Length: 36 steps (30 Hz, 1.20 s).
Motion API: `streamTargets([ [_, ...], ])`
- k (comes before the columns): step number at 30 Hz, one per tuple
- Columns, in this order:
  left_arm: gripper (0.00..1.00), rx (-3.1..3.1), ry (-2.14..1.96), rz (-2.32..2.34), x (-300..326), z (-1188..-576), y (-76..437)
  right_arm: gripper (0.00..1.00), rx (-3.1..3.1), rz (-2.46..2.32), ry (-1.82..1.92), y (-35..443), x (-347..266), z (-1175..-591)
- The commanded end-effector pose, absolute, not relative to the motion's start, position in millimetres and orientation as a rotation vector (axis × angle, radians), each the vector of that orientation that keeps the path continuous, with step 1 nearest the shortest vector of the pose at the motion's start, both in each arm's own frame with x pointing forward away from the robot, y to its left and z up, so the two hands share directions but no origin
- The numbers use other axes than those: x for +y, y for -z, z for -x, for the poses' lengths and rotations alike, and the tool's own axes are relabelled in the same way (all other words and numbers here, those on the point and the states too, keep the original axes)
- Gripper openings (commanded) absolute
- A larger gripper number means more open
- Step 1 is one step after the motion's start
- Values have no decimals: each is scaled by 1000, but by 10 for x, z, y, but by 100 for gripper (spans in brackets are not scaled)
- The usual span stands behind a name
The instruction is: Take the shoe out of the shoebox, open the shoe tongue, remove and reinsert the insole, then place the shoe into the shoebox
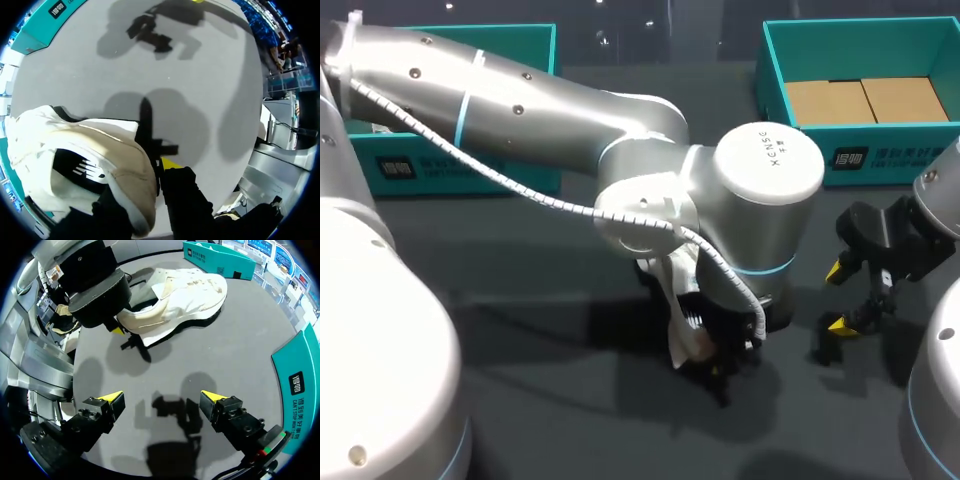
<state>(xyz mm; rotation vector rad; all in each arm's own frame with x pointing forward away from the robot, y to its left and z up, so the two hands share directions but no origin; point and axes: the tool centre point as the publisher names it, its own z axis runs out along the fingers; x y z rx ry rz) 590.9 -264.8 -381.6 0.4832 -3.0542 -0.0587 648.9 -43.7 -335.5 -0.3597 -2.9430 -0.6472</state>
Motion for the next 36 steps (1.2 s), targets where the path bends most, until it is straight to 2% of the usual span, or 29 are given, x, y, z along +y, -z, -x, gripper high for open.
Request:
streamTargets([
  [1, 0, -3034, 44, -461, -2409, -6100, 3480, 100, -2945, 361, 645, 3358, -433, -6480],
  [12, 0, -3057, 117, -274, -2022, -6632, 2687, 100, -2945, 361, 645, 3358, -433, -6480],
  [26, 0, -3057, 117, -274, -2022, -6632, 2687, 100, -2945, 361, 645, 3358, -433, -6480],
  [36, 0, -3076, 130, -248, -1603, -6995, 2039, 100, -2945, 361, 645, 3358, -433, -6480],
])
